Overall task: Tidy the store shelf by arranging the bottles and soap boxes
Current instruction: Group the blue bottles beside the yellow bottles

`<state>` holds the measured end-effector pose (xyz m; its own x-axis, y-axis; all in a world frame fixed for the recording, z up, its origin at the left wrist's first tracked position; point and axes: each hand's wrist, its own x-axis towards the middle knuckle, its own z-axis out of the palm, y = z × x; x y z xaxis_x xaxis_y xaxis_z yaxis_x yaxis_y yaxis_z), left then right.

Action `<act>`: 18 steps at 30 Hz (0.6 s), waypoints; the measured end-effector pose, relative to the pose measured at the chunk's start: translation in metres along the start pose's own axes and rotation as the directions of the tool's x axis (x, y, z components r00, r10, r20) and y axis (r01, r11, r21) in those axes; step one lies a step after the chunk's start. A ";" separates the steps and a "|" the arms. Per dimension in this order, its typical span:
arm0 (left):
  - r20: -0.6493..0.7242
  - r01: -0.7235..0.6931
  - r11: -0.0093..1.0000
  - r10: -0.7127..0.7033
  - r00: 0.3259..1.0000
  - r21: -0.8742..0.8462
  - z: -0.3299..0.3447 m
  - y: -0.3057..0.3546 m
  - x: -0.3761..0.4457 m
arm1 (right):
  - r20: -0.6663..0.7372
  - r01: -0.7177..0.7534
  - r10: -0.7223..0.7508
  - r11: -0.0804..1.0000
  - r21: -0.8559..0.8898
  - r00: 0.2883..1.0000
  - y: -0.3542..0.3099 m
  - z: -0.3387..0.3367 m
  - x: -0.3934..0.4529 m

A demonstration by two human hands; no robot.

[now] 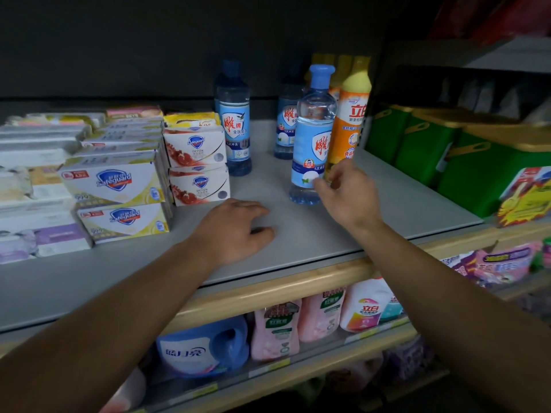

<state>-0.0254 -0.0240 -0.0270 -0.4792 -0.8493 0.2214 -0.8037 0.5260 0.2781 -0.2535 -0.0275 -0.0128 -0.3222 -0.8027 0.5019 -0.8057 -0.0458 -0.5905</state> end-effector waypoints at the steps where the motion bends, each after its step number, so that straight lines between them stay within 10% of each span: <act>1: 0.001 -0.003 1.000 0.003 1.000 0.001 0.000 0.000 0.000 | 0.041 0.038 -0.040 0.999 0.029 0.998 0.001 -0.001 0.000; 5: 0.016 -0.004 1.000 0.004 1.000 0.003 -0.003 0.001 -0.001 | 0.328 0.155 -0.186 0.981 0.117 0.926 -0.002 0.004 0.002; 18: 0.005 0.010 0.999 -0.010 1.000 -0.041 -0.003 0.000 0.000 | 0.422 0.140 -0.112 0.990 -0.035 0.900 -0.003 0.041 0.069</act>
<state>-0.0244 -0.0239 -0.0243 -0.4732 -0.8546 0.2141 -0.7933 0.5190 0.3183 -0.2532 -0.1073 -0.0025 0.0101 -0.9680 0.2506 -0.8598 -0.1364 -0.4921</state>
